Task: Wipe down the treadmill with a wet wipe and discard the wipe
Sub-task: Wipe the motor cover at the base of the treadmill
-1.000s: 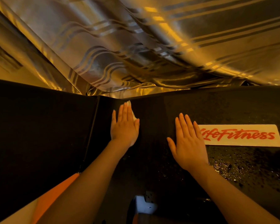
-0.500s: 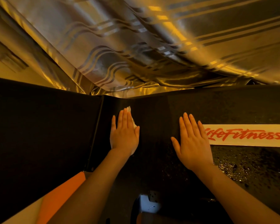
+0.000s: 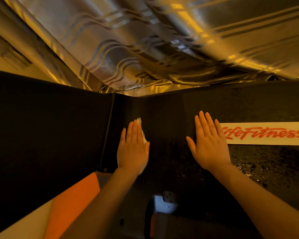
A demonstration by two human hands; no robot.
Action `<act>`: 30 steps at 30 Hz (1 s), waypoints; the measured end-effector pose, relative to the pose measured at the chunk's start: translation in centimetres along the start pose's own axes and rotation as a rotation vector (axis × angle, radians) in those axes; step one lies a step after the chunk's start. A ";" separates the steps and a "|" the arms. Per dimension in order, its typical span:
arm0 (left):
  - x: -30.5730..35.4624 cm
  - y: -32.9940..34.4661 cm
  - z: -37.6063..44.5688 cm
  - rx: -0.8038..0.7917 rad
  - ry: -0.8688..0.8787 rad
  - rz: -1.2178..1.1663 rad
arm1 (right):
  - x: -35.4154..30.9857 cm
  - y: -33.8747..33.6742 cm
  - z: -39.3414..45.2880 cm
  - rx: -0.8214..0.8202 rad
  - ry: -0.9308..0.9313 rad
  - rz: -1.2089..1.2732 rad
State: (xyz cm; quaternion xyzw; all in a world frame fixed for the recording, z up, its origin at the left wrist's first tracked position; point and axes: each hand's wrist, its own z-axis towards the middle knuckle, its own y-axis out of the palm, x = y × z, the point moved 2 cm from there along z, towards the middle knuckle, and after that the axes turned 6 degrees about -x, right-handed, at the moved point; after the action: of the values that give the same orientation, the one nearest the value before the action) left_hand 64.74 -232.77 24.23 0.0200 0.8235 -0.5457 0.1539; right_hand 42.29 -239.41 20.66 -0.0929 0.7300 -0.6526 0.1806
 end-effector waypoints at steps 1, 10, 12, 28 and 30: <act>0.2 0.9 -1.4 0.010 0.007 -0.036 | 0.0 0.0 0.0 -0.003 0.001 0.000; 4.0 1.7 -2.2 0.098 -0.049 -0.290 | -0.4 -0.1 -3.1 0.000 0.023 0.041; 5.7 1.5 -2.3 0.113 -0.008 -0.315 | -0.2 0.2 -4.3 0.014 0.029 0.036; 5.5 3.7 -5.7 0.126 -0.098 -0.338 | 0.8 1.0 -5.7 0.028 0.018 0.037; 7.2 3.4 -5.2 0.134 -0.036 -0.334 | 0.7 1.1 -5.7 0.029 0.017 0.027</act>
State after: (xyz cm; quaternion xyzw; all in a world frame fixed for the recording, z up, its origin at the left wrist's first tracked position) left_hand 57.32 -227.66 21.12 -0.1165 0.7744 -0.6174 0.0743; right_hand 39.50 -234.27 19.99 -0.0750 0.7230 -0.6615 0.1847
